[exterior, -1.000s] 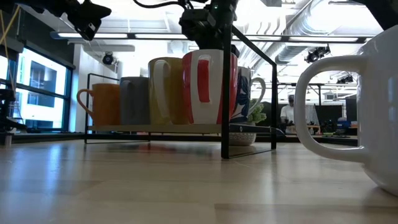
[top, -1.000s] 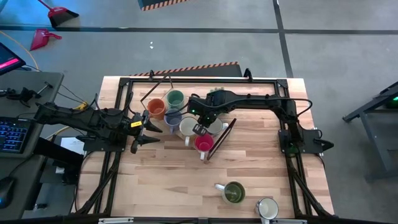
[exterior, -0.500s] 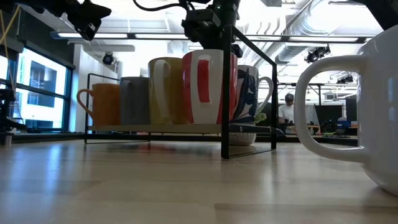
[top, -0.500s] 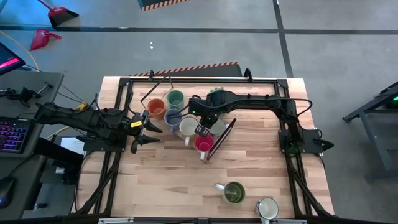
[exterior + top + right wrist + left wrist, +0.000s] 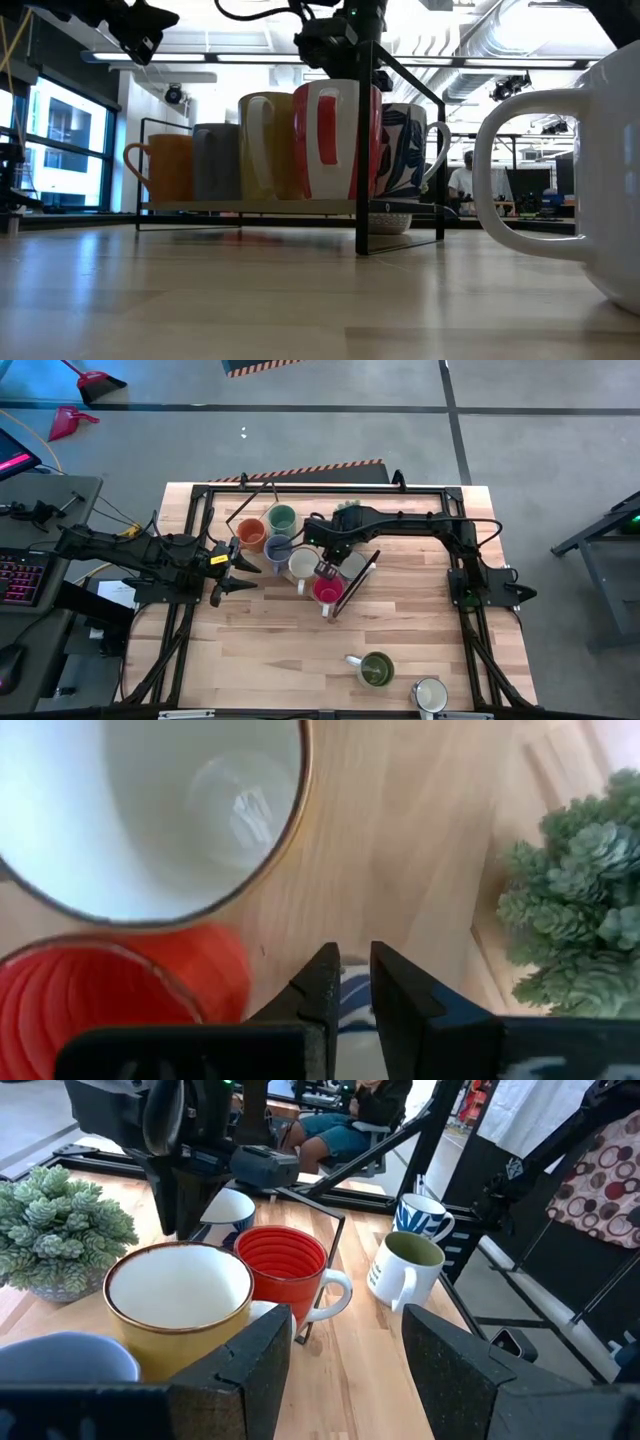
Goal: Place coffee mugs
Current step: Put the left blue patterned mug on the shelf, then put the green mug on the shelf
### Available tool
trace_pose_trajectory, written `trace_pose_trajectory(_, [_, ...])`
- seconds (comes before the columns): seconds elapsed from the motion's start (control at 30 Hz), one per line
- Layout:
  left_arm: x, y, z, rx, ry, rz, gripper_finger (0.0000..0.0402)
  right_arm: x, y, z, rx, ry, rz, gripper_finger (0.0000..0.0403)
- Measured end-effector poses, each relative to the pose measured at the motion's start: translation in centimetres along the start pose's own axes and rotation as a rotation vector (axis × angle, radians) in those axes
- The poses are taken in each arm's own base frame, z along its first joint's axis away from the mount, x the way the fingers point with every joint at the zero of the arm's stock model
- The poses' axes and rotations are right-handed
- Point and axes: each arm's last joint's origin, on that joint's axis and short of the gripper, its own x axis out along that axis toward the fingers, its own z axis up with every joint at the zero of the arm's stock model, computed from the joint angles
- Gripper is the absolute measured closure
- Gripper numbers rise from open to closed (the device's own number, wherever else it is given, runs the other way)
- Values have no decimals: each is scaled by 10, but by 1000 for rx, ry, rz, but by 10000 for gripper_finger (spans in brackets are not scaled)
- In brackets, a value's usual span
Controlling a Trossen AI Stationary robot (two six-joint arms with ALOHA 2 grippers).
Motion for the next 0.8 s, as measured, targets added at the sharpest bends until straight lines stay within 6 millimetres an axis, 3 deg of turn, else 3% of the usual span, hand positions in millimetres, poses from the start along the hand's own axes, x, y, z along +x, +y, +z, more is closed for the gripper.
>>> trace_pose_trajectory(0.2, [0, 0, 0, 0, -1, 6, 222, -8, -1, 15, 13, -199, -51, 368])
trace_pose_trajectory(0.4, [0, 0, 0, -4, -2, 8, 222, -51, -19, 14, 40, -333, -15, 368])
trace_pose_trajectory(0.6, [0, 2, 3, -38, -39, 64, 222, -114, -24, -11, -115, -442, 97, 368])
trace_pose_trajectory(0.8, [0, 1, 7, -34, -78, 53, 222, -168, -28, -57, -196, -470, 151, 368])
